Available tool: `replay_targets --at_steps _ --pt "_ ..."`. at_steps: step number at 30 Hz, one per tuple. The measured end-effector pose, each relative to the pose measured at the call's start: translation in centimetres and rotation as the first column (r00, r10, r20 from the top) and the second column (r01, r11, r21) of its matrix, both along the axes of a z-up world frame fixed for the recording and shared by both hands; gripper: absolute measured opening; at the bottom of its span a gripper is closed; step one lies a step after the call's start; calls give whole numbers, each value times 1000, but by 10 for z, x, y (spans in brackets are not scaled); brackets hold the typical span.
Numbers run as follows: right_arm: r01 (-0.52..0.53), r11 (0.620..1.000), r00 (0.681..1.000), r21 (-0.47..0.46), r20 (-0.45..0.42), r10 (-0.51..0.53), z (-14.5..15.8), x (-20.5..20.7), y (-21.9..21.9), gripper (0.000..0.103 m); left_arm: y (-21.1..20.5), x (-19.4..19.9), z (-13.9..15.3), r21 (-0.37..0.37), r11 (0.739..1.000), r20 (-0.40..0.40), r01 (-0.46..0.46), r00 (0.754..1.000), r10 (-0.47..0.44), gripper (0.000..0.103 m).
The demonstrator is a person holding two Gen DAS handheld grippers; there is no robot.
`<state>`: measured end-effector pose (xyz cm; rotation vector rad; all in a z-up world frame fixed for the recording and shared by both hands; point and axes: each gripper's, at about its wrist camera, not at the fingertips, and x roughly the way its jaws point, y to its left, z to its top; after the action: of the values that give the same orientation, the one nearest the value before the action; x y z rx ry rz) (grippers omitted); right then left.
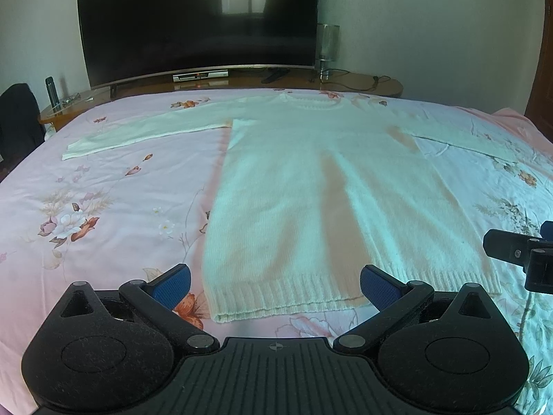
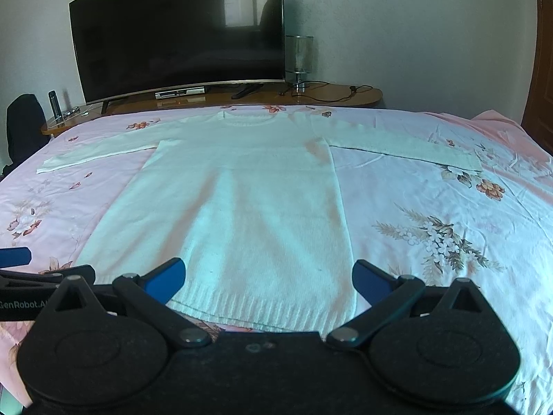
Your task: Fold small clothes
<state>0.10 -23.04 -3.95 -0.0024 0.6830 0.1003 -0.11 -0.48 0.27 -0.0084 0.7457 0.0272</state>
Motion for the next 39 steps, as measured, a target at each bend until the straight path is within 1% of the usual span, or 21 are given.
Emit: replay_targets --at_steps 20,24,26,29,30,31,32,33,34,35,36,38,39 --pt "-9 1000 1000 2 -6 9 0 1 -3 103 -1 1 0 1 1000 -8 0 1000 0 103" --pt "-8 1000 1000 4 -9 8 -1 1 -4 103 -5 -1 4 54 999 28 -4 1000 2 103" --pt "-7 1000 1000 7 -12 7 -2 2 -7 103 2 3 6 20 1000 47 -16 999 15 103" --pt "13 1000 1000 16 9 -13 -1 6 -18 103 16 25 5 -30 1000 32 0 999 1 103" --pt "28 999 999 30 22 -28 1 9 -25 103 21 35 5 -48 999 29 11 1000 -10 103" --pt "44 997 998 61 32 -46 3 13 -36 102 29 46 6 -75 997 40 13 999 -10 103" --pt "61 993 997 103 43 -66 5 19 -49 102 33 54 6 -86 996 50 5 999 -1 103" --pt "78 988 995 133 49 -85 6 25 -61 97 39 66 7 -91 996 53 -4 999 9 103" --pt "99 982 993 163 45 -107 8 35 -76 88 45 80 7 -93 996 51 -10 999 15 103" --pt "120 975 991 188 39 -130 9 44 -89 84 48 93 7 -94 995 50 -18 998 23 103" --pt "148 965 987 216 36 -160 9 55 -106 78 52 107 5 -95 995 53 -25 998 30 103" --pt "205 938 974 280 33 -223 9 83 -143 71 64 134 0 -88 994 49 -60 997 64 103" --pt "219 927 970 303 38 -242 9 94 -157 64 71 146 -2 -96 992 59 -77 995 83 103"
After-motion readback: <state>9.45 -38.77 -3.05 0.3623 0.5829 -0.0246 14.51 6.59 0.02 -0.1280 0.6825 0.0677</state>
